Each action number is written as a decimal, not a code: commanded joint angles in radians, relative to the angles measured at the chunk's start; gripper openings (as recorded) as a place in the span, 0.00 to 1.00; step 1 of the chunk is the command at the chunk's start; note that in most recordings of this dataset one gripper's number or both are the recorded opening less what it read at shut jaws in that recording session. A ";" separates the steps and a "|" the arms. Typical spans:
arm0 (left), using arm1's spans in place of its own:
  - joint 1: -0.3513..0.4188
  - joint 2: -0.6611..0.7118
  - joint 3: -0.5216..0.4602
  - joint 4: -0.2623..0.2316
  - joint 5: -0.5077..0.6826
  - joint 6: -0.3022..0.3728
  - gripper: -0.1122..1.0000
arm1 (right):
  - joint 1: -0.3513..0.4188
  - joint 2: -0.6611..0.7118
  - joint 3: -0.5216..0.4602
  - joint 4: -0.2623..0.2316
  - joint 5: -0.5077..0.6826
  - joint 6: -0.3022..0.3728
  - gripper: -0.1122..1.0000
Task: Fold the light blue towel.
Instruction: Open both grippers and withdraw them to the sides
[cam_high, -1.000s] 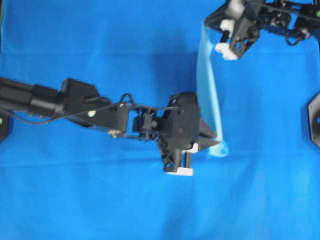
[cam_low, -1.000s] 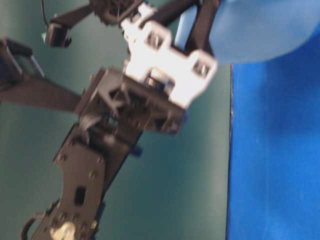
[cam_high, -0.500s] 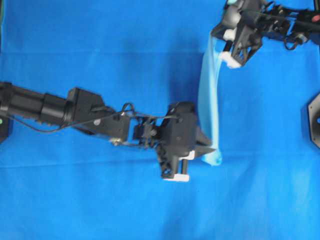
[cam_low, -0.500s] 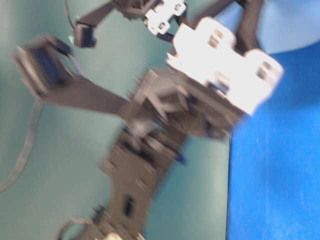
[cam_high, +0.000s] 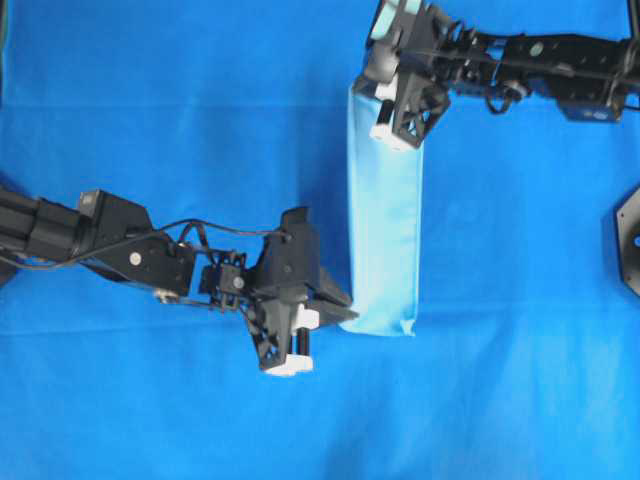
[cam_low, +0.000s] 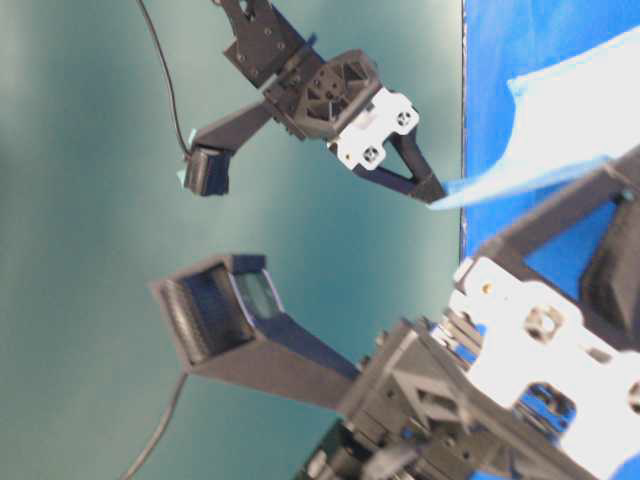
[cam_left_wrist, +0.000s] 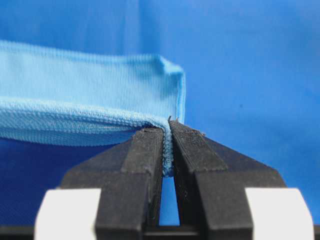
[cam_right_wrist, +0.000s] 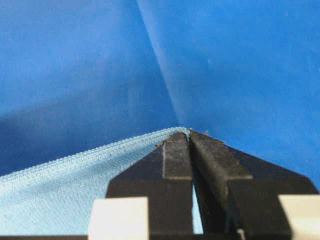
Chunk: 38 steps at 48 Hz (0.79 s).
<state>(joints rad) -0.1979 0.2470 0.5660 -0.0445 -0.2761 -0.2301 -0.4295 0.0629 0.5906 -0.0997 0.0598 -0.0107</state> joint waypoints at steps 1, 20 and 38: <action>-0.071 -0.031 0.000 0.005 -0.017 -0.006 0.12 | -0.021 -0.009 -0.034 -0.008 -0.018 -0.002 0.12; -0.060 -0.025 0.023 0.003 -0.017 -0.008 0.12 | -0.020 0.017 -0.034 -0.009 -0.023 -0.002 0.12; -0.058 -0.032 0.028 0.003 0.003 -0.006 0.89 | -0.005 0.029 -0.031 -0.041 -0.064 -0.005 0.69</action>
<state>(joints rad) -0.2577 0.2470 0.5983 -0.0414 -0.2792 -0.2393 -0.4387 0.1074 0.5798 -0.1365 0.0061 -0.0138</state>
